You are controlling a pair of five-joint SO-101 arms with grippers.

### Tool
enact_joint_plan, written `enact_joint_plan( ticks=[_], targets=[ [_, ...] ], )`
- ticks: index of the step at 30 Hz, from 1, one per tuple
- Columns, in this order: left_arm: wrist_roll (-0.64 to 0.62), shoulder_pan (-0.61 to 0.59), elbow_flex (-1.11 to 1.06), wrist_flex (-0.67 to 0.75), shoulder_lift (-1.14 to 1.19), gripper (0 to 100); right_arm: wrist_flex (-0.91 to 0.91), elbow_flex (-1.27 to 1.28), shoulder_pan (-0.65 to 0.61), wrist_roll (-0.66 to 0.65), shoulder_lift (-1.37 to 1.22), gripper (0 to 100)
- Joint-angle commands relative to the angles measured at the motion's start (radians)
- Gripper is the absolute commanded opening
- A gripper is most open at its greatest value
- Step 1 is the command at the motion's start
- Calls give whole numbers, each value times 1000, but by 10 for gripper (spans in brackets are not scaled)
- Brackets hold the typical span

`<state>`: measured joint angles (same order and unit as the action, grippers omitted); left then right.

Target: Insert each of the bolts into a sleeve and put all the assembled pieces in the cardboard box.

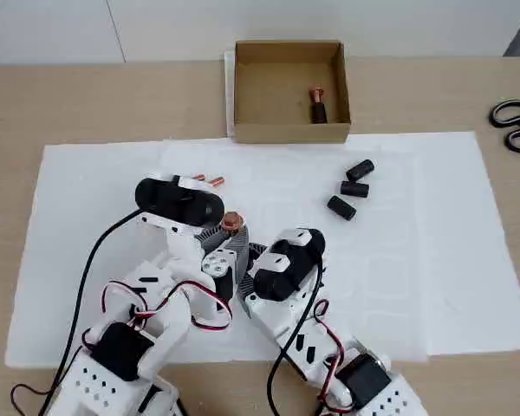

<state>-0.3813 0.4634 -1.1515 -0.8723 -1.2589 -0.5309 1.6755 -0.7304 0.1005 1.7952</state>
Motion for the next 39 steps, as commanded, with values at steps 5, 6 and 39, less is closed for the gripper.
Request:
enact_joint_plan(
  ticks=[5,6,39],
  targets=[
    [26,6,12,-52,-3,6,21,8,1,2,8,4],
    [26,14,13,-63,-3,7,21,8,1,2,8,4],
    [44,-465,360,-342,2,188,-35,8,133,-2,7,4]
  ],
)
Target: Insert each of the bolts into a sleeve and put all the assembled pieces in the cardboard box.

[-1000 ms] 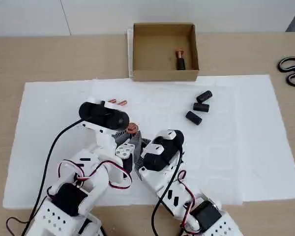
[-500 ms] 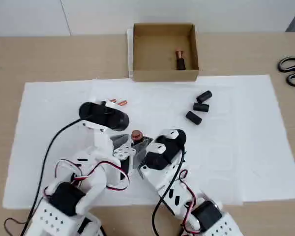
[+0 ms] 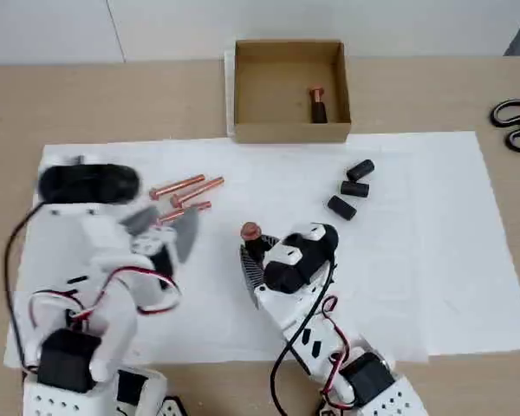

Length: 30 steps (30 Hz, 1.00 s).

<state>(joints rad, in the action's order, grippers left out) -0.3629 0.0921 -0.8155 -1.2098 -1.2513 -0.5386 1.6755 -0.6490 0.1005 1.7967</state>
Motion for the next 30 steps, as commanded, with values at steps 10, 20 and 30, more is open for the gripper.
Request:
enact_joint_plan(
  ticks=[10,20,30],
  targets=[
    [221,-244,-102,-5,-8,188,-77,-100,417,-169,2,3],
    [222,-241,-107,2,-9,187,-147,-684,458,-180,-579,3],
    [222,-245,-113,2,-9,186,65,-1416,476,-175,-1506,3]
  ],
)
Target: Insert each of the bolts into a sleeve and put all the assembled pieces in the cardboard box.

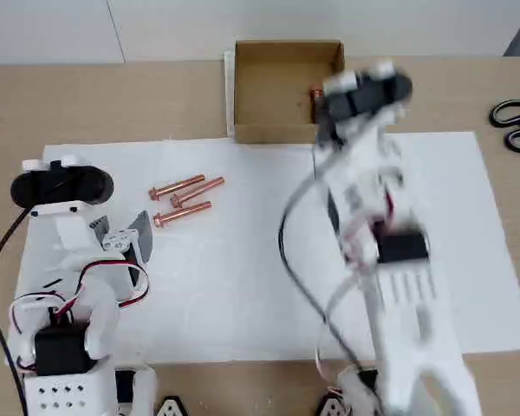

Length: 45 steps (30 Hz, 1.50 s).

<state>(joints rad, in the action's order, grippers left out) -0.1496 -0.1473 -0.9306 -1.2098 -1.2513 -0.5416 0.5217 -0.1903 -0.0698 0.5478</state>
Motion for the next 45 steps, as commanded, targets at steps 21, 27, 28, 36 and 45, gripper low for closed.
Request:
enact_joint_plan(
  ticks=[21,27,28,36,45],
  targets=[
    [9,-5,1,-3,-9,186,88,-1132,28,-3,-1271,4],
    [9,-2,-1,-3,-9,186,88,-1178,18,-8,-1343,4],
    [9,-2,-1,-2,-9,186,88,-1180,16,-8,-1348,4],
    [8,-5,-1,-3,-9,187,90,-1180,-25,-9,-1360,109],
    [8,-5,-1,-3,-9,188,84,-1181,-25,-9,-1351,223]
  ],
)
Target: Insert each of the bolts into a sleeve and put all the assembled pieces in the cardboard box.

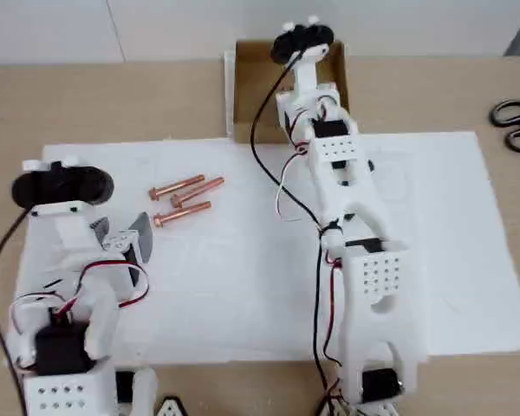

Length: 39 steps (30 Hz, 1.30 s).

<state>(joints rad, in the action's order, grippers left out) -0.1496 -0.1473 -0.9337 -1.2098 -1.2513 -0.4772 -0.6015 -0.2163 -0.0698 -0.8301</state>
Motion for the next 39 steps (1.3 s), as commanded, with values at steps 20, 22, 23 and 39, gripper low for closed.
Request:
enact_joint_plan(
  ticks=[20,22,23,39],
  targets=[
    [3,-6,2,-6,-8,187,-1038,-319,13,-8,381,223],
    [3,-6,2,-6,-8,187,-1148,-319,13,-6,412,224],
    [3,-6,2,-6,-8,186,-1191,-319,13,-8,423,224],
    [3,-6,4,-48,-9,186,-1251,242,101,-17,1004,224]
  ],
)
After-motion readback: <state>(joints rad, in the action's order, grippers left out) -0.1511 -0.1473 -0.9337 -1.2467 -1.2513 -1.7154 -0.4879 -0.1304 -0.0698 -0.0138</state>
